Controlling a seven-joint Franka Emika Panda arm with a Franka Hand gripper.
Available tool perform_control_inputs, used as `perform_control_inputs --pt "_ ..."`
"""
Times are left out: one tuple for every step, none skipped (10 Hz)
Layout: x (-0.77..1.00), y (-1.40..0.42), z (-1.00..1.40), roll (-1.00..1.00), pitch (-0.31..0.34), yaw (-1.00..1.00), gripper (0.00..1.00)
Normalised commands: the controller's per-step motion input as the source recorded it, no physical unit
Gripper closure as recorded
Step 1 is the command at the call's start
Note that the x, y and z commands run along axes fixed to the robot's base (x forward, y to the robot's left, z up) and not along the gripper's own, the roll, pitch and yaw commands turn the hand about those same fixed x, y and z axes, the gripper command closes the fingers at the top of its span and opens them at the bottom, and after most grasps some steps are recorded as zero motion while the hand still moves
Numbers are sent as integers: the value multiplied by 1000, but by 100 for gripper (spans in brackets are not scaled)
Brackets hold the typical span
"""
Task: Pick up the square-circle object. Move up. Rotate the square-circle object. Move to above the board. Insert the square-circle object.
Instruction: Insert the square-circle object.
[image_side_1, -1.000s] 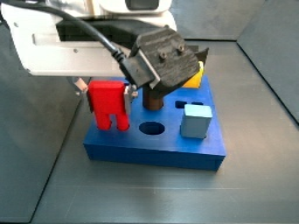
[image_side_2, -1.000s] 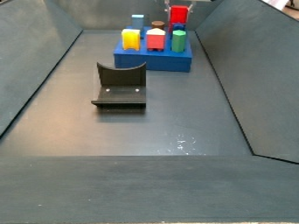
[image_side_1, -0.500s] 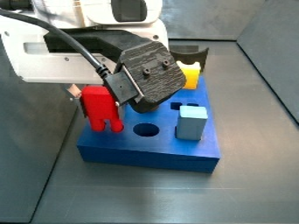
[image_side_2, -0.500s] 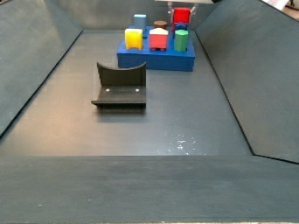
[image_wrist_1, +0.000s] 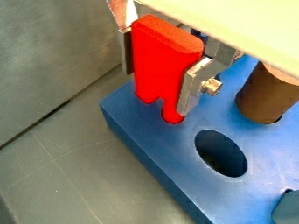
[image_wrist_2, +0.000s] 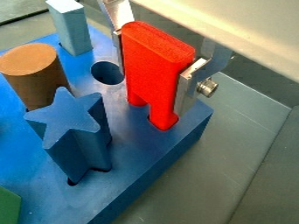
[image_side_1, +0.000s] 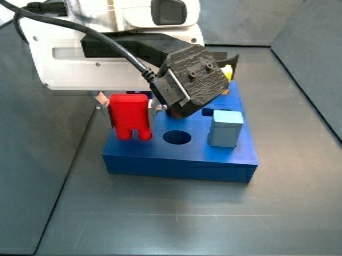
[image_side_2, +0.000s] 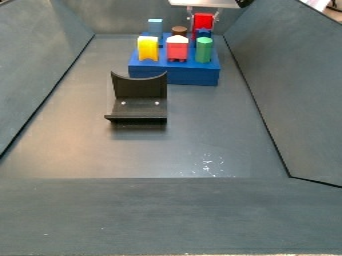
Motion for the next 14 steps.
perform_control_inputs --pt "0 -43 -631 246 -201 60 100" --pt "-123 -200 -654 273 -201 11 100" --pt "-197 -280 -646 269 -220 3 100" --pt "-166 -300 -623 239 -250 23 100" --pt "0 -49 -186 24 -117 29 100" --pt "0 0 -23 0 0 0 100" --pt "0 -14 -746 136 -210 14 100" --pt "0 -26 -869 110 -174 9 100" --pt "-37 -14 -929 131 -140 3 100" --pt "-57 -11 -946 147 -119 0 100" --pt "0 -120 -949 153 -120 0 100" --pt "0 -149 -314 39 -187 0 100" --pt "0 0 -20 0 0 0 100" --pt "0 -143 -740 136 -233 0 100"
